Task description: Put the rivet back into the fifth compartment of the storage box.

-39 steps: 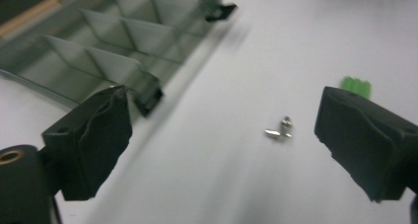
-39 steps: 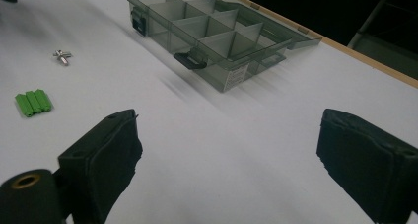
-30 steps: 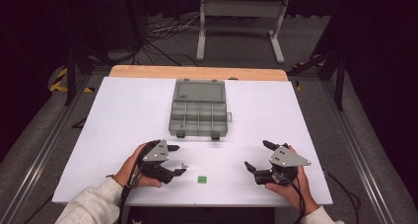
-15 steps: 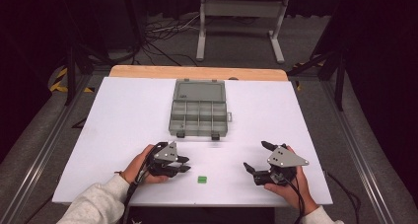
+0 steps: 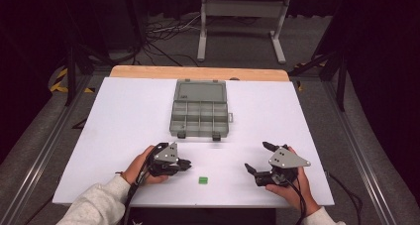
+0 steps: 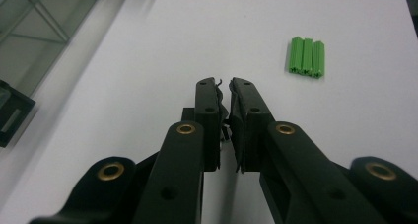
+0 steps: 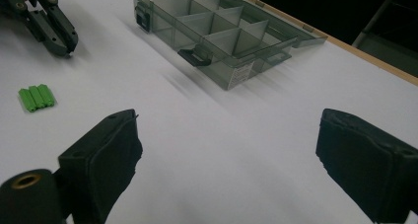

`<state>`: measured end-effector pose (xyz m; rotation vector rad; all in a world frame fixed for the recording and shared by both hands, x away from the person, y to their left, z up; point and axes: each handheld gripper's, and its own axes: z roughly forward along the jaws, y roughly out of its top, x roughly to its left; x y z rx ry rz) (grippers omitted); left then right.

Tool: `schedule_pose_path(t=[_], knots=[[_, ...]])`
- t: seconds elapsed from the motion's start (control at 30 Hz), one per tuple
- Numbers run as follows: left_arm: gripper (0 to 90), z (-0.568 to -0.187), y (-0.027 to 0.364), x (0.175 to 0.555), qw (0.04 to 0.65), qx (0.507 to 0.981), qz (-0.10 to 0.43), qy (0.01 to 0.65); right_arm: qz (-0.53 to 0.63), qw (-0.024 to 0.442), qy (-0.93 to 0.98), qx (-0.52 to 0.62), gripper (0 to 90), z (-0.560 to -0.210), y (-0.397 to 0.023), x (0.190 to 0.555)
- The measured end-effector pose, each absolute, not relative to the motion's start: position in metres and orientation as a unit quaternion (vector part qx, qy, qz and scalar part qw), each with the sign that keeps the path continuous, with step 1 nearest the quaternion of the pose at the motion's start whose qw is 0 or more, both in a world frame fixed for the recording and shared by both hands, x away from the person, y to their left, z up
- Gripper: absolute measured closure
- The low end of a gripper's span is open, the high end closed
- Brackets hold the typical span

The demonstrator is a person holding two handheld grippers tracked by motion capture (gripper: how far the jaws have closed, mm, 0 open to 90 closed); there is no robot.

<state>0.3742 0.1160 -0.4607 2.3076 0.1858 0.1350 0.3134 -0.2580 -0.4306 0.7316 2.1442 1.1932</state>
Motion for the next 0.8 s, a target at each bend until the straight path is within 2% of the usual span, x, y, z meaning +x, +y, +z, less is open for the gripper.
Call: schedule_pose_path(t=[0.8], knots=[[83.2, -0.444, 0.135, 0.376, 0.429, 0.893, 0.094, 0.097, 0.451, 0.29, 0.798, 0.276, 9.7, -0.429, -0.259, 0.313]])
